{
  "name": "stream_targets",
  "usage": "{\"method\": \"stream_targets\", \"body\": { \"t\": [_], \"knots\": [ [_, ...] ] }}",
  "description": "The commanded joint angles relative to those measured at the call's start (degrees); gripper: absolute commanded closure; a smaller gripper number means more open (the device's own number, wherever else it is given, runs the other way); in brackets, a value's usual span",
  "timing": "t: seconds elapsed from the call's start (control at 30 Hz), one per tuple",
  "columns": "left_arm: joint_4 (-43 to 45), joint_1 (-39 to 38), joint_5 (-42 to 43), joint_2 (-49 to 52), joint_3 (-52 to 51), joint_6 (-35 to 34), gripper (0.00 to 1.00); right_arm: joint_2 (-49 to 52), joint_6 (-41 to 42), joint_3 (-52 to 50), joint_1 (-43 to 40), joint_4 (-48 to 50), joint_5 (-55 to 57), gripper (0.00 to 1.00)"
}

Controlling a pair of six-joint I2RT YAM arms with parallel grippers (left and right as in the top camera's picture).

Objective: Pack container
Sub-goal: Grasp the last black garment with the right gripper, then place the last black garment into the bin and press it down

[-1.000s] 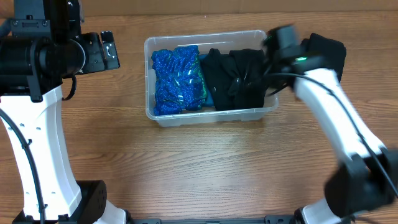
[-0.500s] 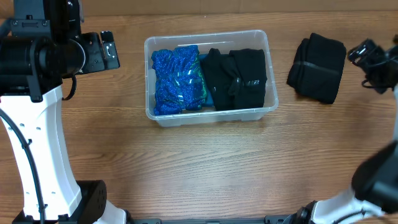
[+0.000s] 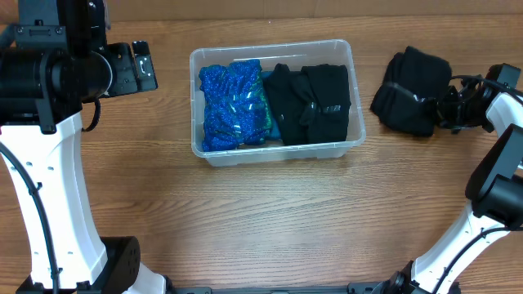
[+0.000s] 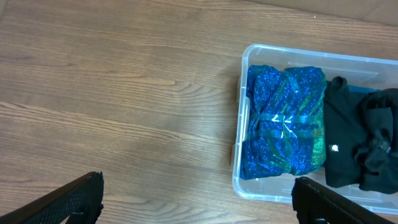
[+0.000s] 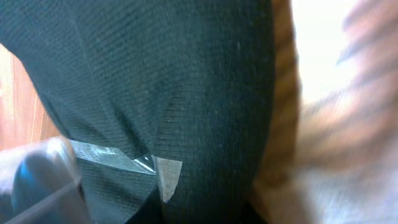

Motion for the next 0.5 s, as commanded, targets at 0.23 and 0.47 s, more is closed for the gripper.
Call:
{"method": "stream_targets", "body": {
  "t": [0.23, 0.47],
  "knots": [
    [0.07, 0.24, -0.50, 0.09, -0.07, 0.87, 0.00, -48.37, -0.09, 2.71, 16.68, -11.39, -5.42, 0.96],
    [0.09, 0.24, -0.50, 0.09, -0.07, 0.87, 0.00, -47.30, 4.17, 2.08, 41.83, 2.29, 3.82, 0.96]
  ]
}}
